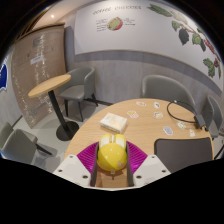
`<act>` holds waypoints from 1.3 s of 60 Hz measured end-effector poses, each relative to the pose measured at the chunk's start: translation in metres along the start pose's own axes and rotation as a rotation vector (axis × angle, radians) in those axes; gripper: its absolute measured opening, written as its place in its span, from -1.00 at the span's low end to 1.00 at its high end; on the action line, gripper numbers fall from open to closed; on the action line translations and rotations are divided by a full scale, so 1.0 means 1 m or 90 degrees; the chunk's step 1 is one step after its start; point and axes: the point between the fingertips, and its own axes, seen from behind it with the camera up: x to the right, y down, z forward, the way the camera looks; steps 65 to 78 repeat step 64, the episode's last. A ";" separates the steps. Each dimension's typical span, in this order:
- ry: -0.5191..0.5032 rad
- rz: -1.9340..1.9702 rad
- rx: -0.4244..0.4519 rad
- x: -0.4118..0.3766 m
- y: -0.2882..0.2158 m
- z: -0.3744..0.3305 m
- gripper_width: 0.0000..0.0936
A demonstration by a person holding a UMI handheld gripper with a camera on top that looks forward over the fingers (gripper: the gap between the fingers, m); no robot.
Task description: Arrange mouse
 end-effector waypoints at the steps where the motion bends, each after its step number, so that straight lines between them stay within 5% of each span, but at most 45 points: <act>1: -0.010 -0.003 0.000 -0.003 0.000 -0.001 -0.13; 7: -0.056 -0.005 0.033 -0.009 -0.009 -0.033 -0.24; 14: 0.013 -0.010 0.177 0.052 -0.068 -0.118 -0.24; 19: 0.085 0.008 0.215 0.118 -0.077 -0.164 -0.24; 26: 0.146 0.054 0.143 0.188 -0.016 -0.162 -0.25; 38: 0.149 0.106 -0.001 0.227 0.078 -0.112 -0.18; 46: 0.134 0.077 -0.002 0.225 0.073 -0.114 0.16; 53: 0.112 0.044 0.034 0.215 0.069 -0.142 0.87; 64: 0.070 0.039 0.135 0.187 0.078 -0.213 0.85; 78: 0.070 0.039 0.135 0.187 0.078 -0.213 0.85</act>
